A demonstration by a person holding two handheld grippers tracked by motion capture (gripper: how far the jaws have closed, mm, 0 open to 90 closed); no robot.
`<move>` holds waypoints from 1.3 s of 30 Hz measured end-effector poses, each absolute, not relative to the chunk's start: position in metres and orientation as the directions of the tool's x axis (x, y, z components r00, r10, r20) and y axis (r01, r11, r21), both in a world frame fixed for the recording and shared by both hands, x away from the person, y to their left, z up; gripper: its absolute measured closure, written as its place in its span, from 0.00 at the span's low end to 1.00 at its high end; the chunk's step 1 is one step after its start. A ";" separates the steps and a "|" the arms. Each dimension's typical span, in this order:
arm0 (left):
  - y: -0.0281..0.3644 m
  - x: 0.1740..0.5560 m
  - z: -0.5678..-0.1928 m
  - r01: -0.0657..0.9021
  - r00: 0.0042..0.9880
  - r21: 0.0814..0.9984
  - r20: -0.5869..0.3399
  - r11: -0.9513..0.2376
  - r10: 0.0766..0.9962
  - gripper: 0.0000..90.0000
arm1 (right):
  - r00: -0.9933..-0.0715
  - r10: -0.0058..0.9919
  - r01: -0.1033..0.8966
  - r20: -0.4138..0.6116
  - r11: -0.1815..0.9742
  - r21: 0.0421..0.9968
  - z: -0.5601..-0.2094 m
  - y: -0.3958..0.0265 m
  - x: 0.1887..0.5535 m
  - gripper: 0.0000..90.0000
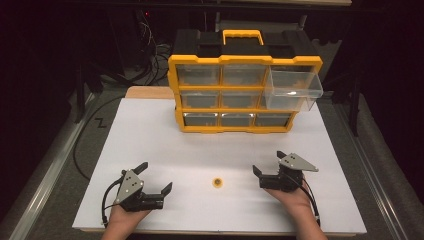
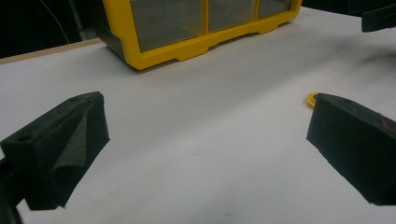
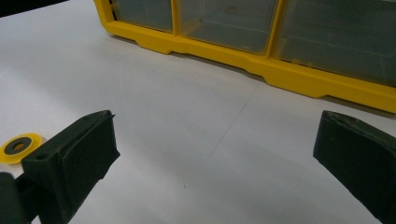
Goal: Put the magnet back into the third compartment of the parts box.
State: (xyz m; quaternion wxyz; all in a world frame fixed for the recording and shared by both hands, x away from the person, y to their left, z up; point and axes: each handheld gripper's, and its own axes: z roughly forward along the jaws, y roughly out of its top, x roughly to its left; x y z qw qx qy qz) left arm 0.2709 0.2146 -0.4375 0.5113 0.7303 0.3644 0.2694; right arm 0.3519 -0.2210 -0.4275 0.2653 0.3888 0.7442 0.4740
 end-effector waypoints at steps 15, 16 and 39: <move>0.215 0.271 -0.437 0.255 0.589 0.943 0.023 -0.213 0.808 0.00 | -0.586 0.810 0.329 -0.020 0.260 0.908 -0.422 -0.195 0.370 0.01; 0.216 0.271 -0.437 0.255 0.588 0.943 0.023 -0.212 0.808 0.00 | -0.589 0.808 0.329 -0.019 0.262 0.907 -0.422 -0.193 0.371 0.01; 0.216 0.271 -0.437 0.252 0.588 0.945 0.023 -0.210 0.809 0.00 | -0.699 0.715 0.289 -0.038 0.330 0.899 -0.418 -0.143 0.361 0.01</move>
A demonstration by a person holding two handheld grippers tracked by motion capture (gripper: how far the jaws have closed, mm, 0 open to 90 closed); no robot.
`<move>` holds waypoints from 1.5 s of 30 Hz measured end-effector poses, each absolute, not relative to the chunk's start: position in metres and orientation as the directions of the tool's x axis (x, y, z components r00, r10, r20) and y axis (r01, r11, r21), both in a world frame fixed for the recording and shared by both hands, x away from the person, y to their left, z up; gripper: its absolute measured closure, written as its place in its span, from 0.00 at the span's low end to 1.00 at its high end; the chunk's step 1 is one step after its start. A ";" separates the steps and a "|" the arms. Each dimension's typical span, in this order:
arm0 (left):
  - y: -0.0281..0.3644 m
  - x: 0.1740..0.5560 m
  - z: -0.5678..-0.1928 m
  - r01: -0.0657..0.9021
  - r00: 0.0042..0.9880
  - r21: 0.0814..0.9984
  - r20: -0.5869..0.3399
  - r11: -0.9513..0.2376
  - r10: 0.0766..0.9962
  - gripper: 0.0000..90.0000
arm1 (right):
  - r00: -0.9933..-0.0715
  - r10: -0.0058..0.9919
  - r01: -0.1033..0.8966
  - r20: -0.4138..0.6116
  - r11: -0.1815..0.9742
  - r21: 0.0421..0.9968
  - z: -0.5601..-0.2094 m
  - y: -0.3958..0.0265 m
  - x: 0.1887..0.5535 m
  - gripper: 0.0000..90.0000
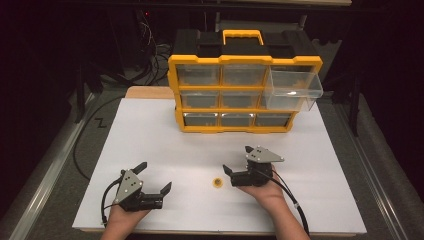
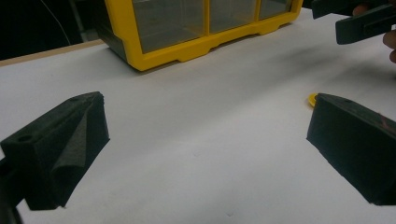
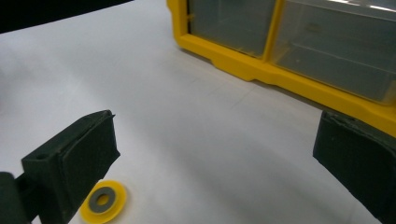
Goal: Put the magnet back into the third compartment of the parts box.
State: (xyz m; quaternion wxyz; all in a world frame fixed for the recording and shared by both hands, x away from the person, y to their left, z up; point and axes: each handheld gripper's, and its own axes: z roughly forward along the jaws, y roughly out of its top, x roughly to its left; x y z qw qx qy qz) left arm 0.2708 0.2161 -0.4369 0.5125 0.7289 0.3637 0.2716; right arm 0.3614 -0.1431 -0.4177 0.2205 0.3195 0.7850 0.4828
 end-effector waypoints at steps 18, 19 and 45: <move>0.216 0.270 -0.436 0.245 0.596 0.946 0.024 -0.210 0.803 0.00 | -0.771 0.635 0.277 -0.045 0.397 0.875 -0.425 -0.122 0.339 0.01; 0.216 0.270 -0.436 0.245 0.596 0.947 0.023 -0.209 0.803 0.00 | -0.776 0.628 0.271 -0.050 0.405 0.873 -0.426 -0.121 0.338 0.01; 0.218 0.270 -0.436 0.244 0.595 0.949 0.014 -0.197 0.804 0.00 | -0.820 0.572 0.337 -0.009 0.495 0.801 -0.434 -0.111 0.335 0.11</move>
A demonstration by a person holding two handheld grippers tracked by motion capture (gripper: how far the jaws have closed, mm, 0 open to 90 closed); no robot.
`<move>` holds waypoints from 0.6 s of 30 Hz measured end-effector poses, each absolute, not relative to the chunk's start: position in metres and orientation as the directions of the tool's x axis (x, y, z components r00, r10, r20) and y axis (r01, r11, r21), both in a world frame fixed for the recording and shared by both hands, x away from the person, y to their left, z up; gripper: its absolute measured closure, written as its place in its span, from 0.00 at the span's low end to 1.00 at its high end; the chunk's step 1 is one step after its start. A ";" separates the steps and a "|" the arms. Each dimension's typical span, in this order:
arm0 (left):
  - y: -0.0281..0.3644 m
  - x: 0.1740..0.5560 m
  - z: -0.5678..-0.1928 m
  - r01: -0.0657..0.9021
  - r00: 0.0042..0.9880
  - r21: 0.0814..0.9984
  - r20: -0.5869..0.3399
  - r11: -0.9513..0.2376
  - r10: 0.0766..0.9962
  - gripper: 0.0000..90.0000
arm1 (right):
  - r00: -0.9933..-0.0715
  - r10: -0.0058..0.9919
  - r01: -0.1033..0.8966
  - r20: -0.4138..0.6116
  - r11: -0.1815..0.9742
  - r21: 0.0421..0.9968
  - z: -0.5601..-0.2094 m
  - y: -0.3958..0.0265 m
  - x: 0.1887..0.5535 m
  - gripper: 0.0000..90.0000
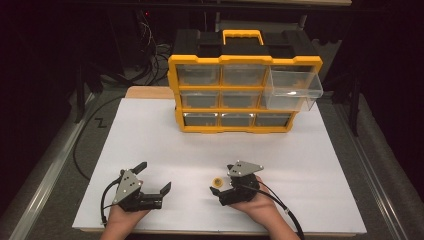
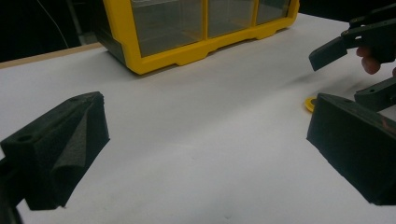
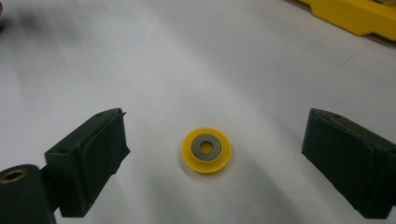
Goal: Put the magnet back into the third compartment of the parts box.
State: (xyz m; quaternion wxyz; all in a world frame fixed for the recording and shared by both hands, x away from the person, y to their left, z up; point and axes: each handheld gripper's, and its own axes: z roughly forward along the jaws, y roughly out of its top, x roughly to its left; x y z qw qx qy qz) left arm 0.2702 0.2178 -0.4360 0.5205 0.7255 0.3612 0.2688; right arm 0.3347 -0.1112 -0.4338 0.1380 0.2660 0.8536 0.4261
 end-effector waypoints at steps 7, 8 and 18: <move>0.218 0.270 -0.436 0.244 0.596 0.949 0.015 -0.199 0.803 0.00 | -0.831 0.556 0.339 -0.014 0.526 0.780 -0.436 -0.109 0.334 0.18; 0.218 0.270 -0.436 0.243 0.596 0.949 0.016 -0.199 0.802 0.00 | -0.834 0.552 0.338 -0.015 0.531 0.777 -0.436 -0.109 0.334 0.19; 0.217 0.270 -0.436 0.243 0.598 0.949 0.016 -0.200 0.801 0.00 | -0.838 0.546 0.353 -0.012 0.558 0.751 -0.439 -0.108 0.335 0.31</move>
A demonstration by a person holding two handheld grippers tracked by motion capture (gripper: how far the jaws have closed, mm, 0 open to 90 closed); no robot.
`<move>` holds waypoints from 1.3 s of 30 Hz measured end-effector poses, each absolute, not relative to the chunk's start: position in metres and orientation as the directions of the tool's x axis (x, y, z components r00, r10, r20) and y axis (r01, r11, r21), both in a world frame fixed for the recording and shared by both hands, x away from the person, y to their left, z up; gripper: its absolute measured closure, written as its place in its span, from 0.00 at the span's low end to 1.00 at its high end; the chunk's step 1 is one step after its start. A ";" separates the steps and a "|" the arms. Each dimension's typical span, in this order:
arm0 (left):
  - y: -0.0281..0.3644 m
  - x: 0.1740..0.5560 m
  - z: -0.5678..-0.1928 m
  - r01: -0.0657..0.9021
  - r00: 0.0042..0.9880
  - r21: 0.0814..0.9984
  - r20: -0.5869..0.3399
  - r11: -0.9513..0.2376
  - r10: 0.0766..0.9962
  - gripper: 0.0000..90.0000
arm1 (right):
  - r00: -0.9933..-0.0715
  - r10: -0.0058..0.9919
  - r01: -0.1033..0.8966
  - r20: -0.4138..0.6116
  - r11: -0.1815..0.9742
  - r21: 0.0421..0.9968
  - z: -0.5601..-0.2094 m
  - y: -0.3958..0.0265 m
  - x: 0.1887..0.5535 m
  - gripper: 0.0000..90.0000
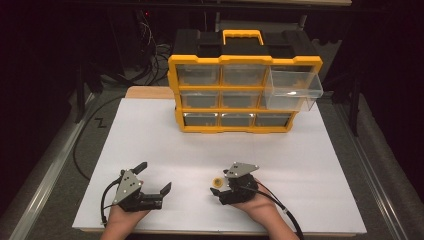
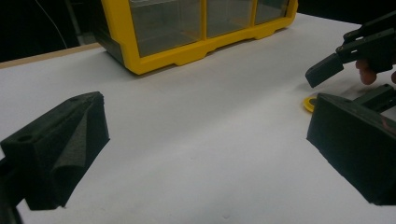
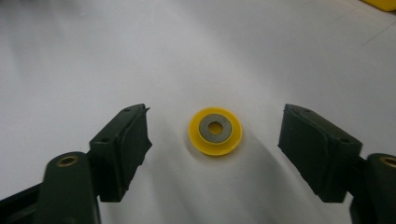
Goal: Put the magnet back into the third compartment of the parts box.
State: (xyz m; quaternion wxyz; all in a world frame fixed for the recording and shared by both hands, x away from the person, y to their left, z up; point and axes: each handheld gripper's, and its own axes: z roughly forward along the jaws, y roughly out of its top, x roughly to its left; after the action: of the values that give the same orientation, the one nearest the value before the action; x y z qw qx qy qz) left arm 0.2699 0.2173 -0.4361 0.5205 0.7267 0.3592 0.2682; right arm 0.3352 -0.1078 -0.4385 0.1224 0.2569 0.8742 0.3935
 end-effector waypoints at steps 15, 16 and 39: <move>0.217 0.269 -0.436 0.240 0.600 0.950 0.017 -0.200 0.800 0.00 | -0.845 0.535 0.357 -0.022 0.594 0.721 -0.440 -0.105 0.337 0.61; 0.217 0.269 -0.436 0.240 0.600 0.950 0.017 -0.200 0.800 0.00 | -0.845 0.534 0.358 -0.019 0.592 0.722 -0.440 -0.105 0.337 0.62; 0.218 0.269 -0.436 0.239 0.601 0.951 0.012 -0.195 0.799 0.00 | -0.852 0.520 0.334 -0.055 0.621 0.709 -0.440 -0.100 0.342 0.67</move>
State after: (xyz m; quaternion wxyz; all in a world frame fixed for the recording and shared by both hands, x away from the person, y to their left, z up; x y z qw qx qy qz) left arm 0.2690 0.2176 -0.4358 0.5238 0.7253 0.3580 0.2672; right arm 0.3418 -0.1005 -0.4402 0.1282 0.2396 0.8912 0.3631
